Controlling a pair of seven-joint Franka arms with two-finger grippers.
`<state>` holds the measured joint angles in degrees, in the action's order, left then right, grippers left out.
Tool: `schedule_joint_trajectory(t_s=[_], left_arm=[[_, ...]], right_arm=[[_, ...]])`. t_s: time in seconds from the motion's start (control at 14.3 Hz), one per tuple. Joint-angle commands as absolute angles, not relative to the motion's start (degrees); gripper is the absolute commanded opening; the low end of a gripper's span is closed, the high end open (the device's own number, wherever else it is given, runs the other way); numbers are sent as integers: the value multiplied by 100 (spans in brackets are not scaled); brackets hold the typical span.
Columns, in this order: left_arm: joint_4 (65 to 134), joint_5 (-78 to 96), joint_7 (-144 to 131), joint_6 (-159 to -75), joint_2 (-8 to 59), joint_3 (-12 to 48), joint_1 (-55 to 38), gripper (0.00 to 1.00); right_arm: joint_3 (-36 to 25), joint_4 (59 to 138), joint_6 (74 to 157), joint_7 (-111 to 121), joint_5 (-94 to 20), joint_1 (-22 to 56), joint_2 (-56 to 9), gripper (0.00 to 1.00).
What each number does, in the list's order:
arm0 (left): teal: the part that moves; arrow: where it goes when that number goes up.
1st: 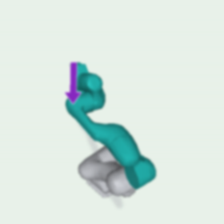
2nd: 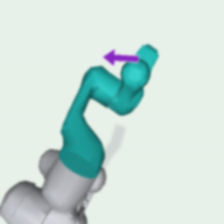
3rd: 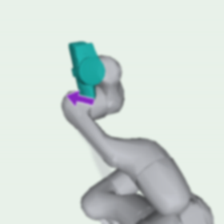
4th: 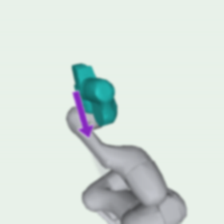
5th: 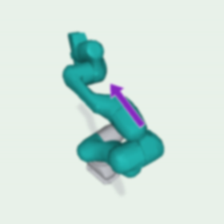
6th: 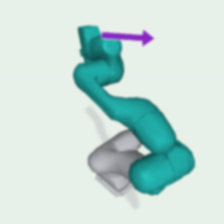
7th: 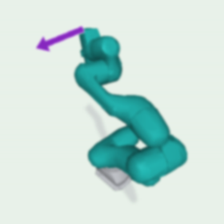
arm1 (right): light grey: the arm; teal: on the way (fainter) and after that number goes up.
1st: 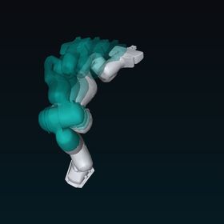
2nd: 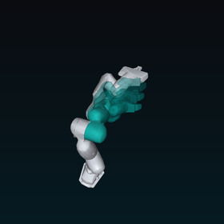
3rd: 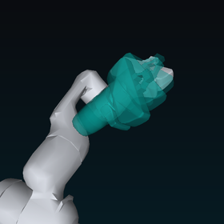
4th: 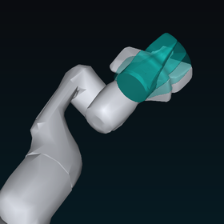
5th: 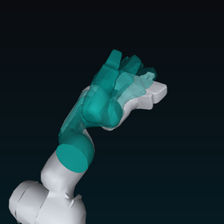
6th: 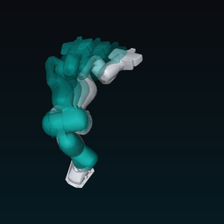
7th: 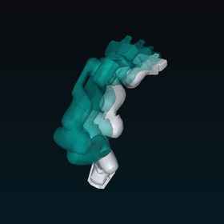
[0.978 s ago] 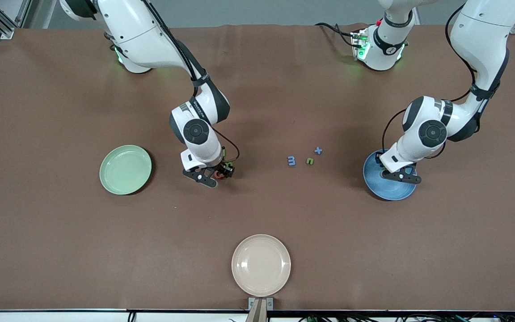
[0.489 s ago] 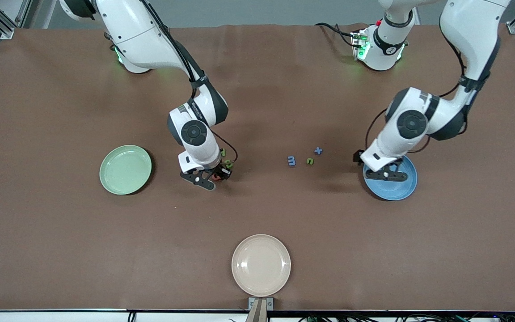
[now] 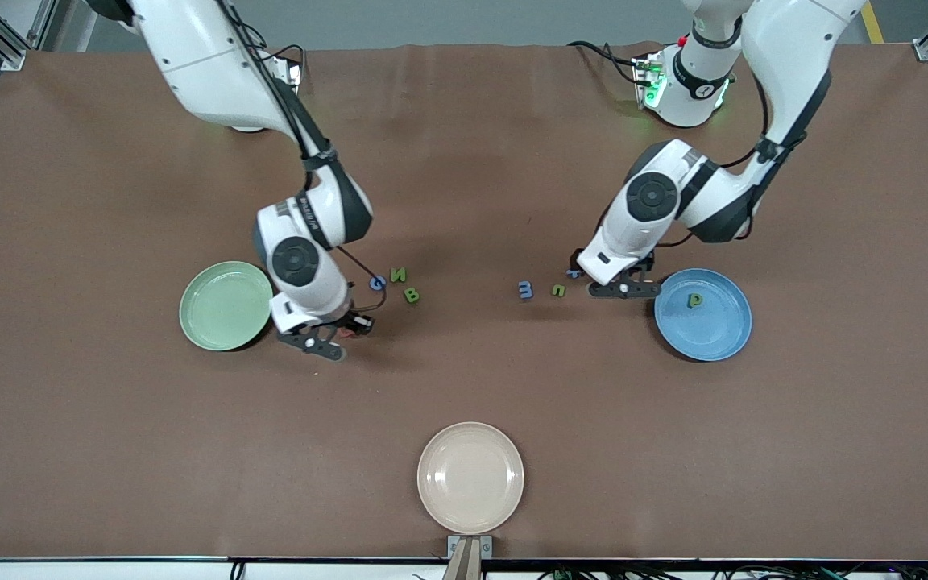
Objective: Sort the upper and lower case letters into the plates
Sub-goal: 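Carry the q with the right gripper while the left gripper grasps the cross, then release the q with the right gripper while the left gripper lifts the cross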
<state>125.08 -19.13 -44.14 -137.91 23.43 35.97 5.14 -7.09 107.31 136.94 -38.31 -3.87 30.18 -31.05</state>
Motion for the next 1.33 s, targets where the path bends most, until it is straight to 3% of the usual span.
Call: schedule_joint_trajectory(t_s=[0.0,0.42,0.7,1.26], left_arm=[[12515,-2021,-5113,-14132,2662,3604,343,100],[12525,-2846,-5984,-14546,3093,3586,299,100],[12585,-3006,-6091,-14546,3164,3568,281,99],[12595,-3268,-6108,-14546,3182,3560,299,57]], right_arm=[[-607,11819,13755,-2974,-290,2489,-2164,1],[-606,13533,14422,-1426,-290,1548,-1126,1],[-598,14237,15141,-1266,-290,1424,-1134,1],[-598,14353,15442,-1239,-290,1169,-1265,2]])
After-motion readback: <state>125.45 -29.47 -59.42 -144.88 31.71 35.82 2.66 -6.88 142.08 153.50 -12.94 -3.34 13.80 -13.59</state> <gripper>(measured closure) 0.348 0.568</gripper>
